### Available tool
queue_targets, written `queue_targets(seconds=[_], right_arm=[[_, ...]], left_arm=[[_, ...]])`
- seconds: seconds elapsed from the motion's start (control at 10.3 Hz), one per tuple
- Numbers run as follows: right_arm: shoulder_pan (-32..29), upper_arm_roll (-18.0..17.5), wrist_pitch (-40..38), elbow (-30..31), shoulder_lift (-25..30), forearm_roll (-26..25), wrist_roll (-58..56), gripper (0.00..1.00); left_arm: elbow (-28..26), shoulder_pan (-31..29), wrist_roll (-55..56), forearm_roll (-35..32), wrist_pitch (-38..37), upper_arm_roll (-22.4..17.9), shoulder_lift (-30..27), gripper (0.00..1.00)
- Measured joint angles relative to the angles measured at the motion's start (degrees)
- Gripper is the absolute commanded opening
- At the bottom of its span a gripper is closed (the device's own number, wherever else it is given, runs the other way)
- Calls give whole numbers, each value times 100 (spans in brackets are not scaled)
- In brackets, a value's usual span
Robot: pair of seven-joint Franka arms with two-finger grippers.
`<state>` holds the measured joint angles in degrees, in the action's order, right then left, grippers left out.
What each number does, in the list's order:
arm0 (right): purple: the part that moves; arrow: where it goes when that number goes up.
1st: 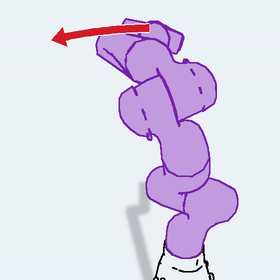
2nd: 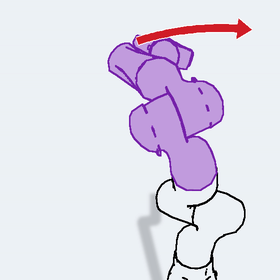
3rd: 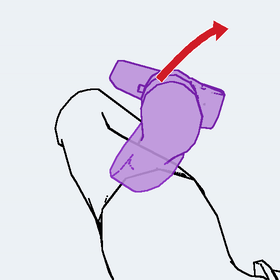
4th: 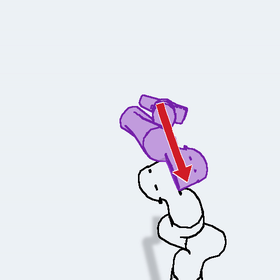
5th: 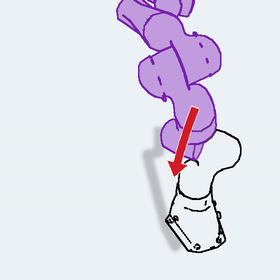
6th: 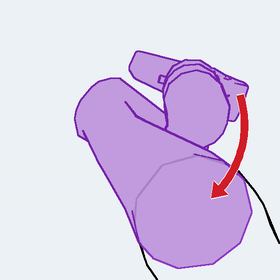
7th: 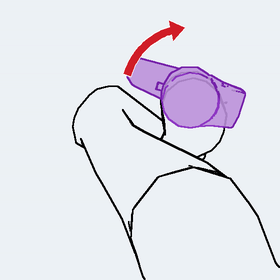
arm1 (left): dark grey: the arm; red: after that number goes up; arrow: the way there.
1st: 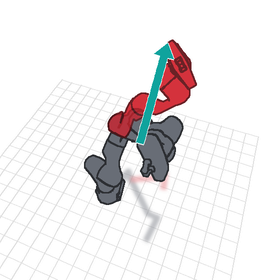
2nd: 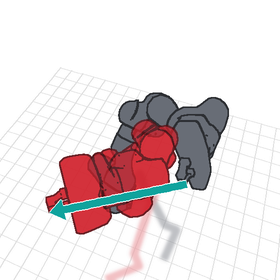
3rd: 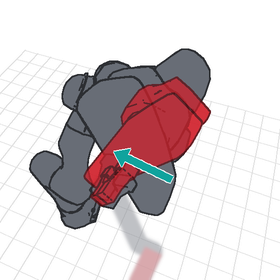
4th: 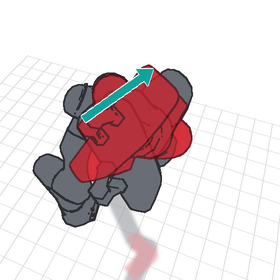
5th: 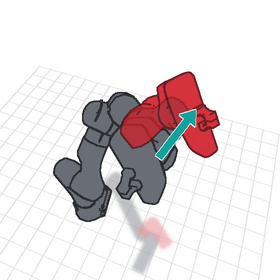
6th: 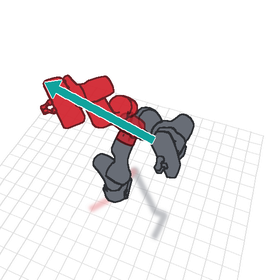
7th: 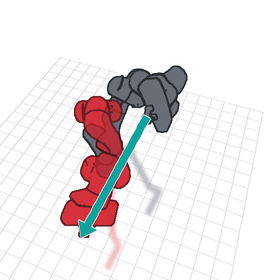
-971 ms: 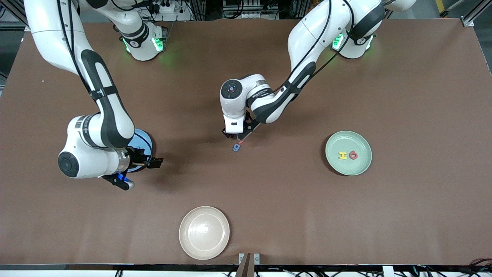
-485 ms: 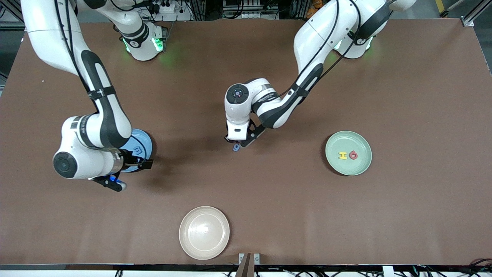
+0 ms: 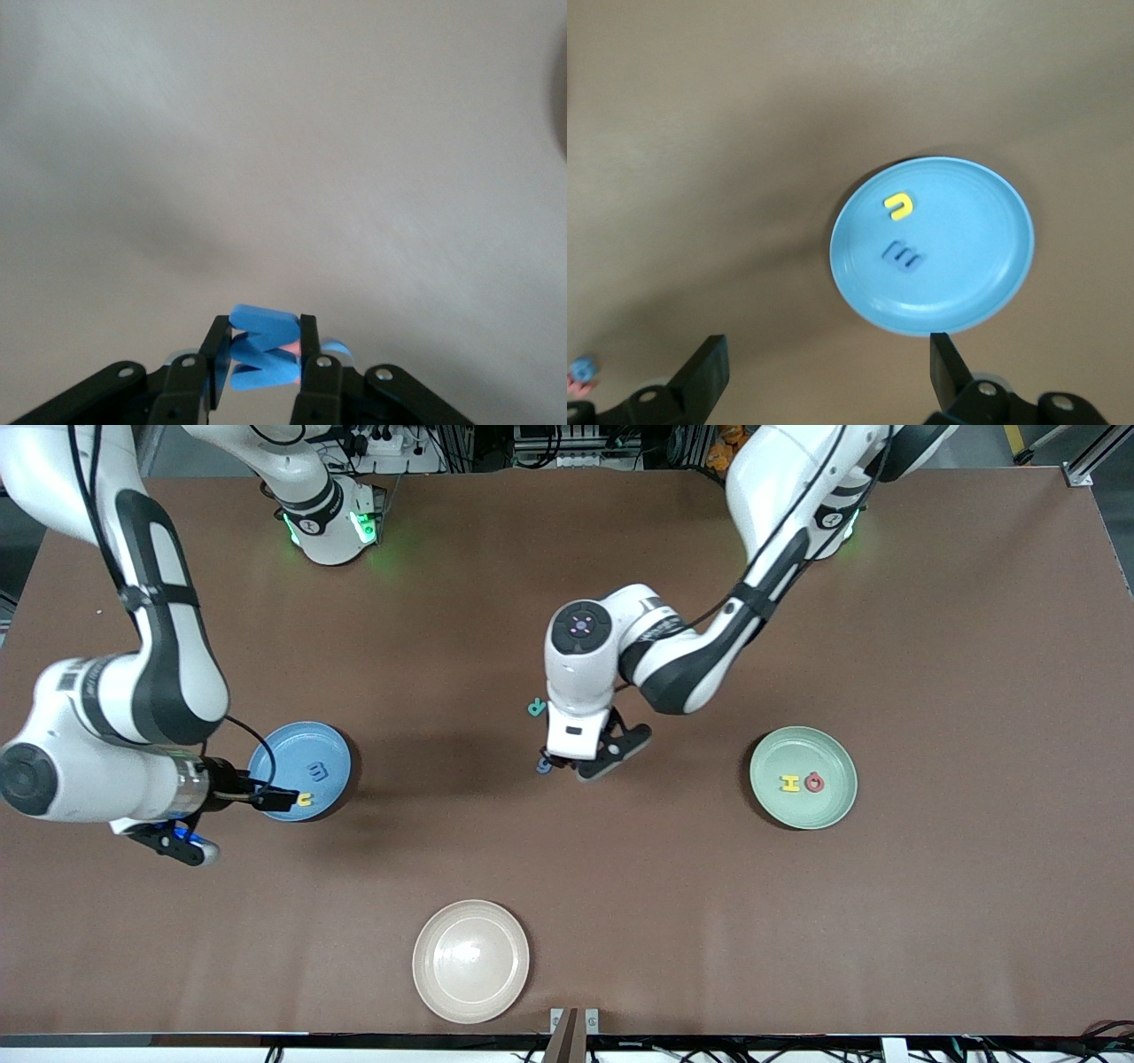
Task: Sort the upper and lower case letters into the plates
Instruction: 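Place the blue M on the green plate while the right gripper reaches the 6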
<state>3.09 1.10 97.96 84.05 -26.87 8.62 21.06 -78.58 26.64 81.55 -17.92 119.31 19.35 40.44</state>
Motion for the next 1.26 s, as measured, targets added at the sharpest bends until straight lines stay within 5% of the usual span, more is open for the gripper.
queue_targets(seconds=[0.39,0.78,0.87,1.07,1.26], right_arm=[[-71,-10,-452,-434,109,-11,75,100],[832,-99,-245,-408,5,30,1626,100],[1131,-115,-12,-392,-89,100,1996,100],[1595,-121,466,-366,-372,393,2248,100],[1984,-121,1163,-340,-792,614,2439,100]], left_arm=[[-463,-1425,-2666,149,-742,-11,-305,0],[-1834,-3082,-4763,150,-98,242,-740,0],[-2167,-3286,-4958,150,176,294,-780,21],[-2660,-3340,-5021,150,620,312,-763,96],[-2789,-3324,-5063,150,714,352,-763,100]])
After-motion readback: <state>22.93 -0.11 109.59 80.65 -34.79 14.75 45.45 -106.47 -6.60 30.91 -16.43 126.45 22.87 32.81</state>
